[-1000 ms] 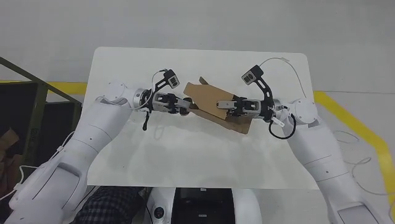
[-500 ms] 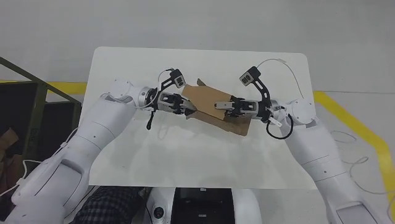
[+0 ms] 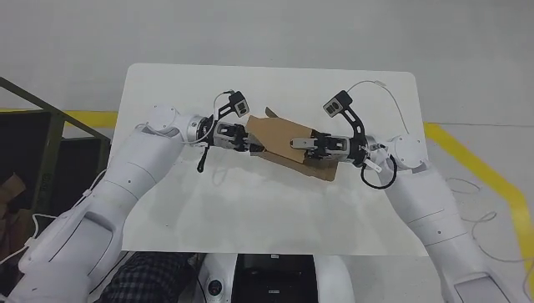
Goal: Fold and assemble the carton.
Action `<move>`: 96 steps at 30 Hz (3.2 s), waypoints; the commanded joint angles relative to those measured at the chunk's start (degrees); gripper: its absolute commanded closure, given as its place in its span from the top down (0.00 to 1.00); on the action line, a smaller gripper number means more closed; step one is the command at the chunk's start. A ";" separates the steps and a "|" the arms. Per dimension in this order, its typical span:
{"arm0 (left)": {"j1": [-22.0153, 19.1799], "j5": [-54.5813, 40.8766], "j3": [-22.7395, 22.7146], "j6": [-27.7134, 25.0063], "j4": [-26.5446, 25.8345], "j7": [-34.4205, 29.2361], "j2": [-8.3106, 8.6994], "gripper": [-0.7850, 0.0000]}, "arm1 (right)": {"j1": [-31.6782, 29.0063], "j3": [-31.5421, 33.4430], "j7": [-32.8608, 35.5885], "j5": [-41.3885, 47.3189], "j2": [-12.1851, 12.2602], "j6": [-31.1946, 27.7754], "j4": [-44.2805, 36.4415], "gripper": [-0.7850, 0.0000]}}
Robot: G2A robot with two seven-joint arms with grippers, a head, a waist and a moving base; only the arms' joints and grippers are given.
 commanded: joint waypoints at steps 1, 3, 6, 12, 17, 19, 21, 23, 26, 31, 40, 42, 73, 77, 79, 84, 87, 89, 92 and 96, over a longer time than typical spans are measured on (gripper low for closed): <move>0.20 0.28 -0.39 -0.34 -0.83 0.34 -0.11 0.00 | -0.04 0.05 -0.09 -0.04 0.00 0.02 -0.08 0.00; 0.65 0.74 -1.19 -0.97 -1.76 0.97 -0.07 0.00 | -0.14 0.08 -0.24 0.00 0.00 0.14 -0.15 0.00; 1.44 2.88 -2.69 -3.36 -3.79 3.35 0.19 0.00 | -0.36 0.19 -0.81 1.57 -0.07 1.48 -0.09 0.00; 3.19 13.11 -4.39 -10.08 -8.35 10.08 1.25 0.00 | -0.13 -0.08 -3.07 1.47 -0.20 4.47 0.12 0.00; 4.37 16.21 -5.09 -15.16 -9.39 15.15 1.90 0.00 | -0.07 -0.48 -2.77 2.75 -0.40 5.69 0.02 0.00; 4.95 14.72 -6.17 -16.70 -9.48 16.70 2.27 0.00 | -0.07 -0.25 -2.56 4.00 -0.46 5.91 0.24 0.00; 5.43 13.43 -7.66 -17.83 -9.45 17.83 2.79 0.00 | -0.04 0.26 -2.17 5.20 -0.45 6.13 0.74 0.00; 6.11 12.57 -8.98 -18.62 -10.16 18.62 3.33 0.00 | -0.01 0.62 -1.76 5.81 -0.42 6.38 1.12 0.00; 7.08 13.11 -10.41 -19.41 -12.11 19.40 4.20 0.00 | 0.12 0.81 -0.98 6.42 -0.40 7.67 1.56 0.00; 8.23 16.46 -11.83 -21.26 -14.76 21.25 5.60 0.00 | 0.99 1.44 0.59 7.33 -0.29 10.13 2.40 0.00; 9.05 24.01 -12.63 -25.48 -16.49 25.48 8.14 1.00 | 1.67 4.13 2.97 6.39 0.56 13.63 2.15 0.00; 9.05 26.30 -12.32 -26.84 -17.21 26.84 8.68 1.00 | 1.47 4.51 2.92 6.06 0.71 13.99 1.85 0.00; 10.79 32.07 -10.70 -35.89 -20.35 35.89 9.02 1.00 | 2.01 3.16 7.63 6.96 0.43 11.94 5.25 0.00; 10.30 38.73 -8.37 -41.29 -20.39 41.29 10.09 1.00 | 2.80 2.66 8.90 7.07 0.24 10.67 6.76 0.00; 10.37 39.24 -8.50 -41.29 -21.86 41.30 10.52 1.00 | 3.04 2.58 9.14 7.22 0.16 10.03 7.24 0.00; 12.30 37.85 -10.65 -41.29 -26.31 41.30 11.03 1.00 | 3.34 2.30 9.24 7.82 -0.06 8.67 7.81 0.00; 13.82 38.09 -11.59 -41.29 -28.81 41.30 11.14 1.00 | 3.45 1.85 9.14 8.33 -0.29 8.04 8.26 0.00; 14.48 37.79 -11.32 -41.29 -29.18 41.29 11.12 1.00 | 3.61 1.51 9.22 8.76 -0.46 7.80 8.60 0.00; 14.33 37.71 -10.29 -41.29 -28.77 41.29 11.01 1.00 | 3.87 1.05 9.52 9.21 -0.67 7.67 8.92 0.00; 13.65 37.10 -9.22 -41.29 -28.65 41.29 10.72 1.00 | 4.00 1.00 9.64 9.68 -0.79 7.70 9.16 0.00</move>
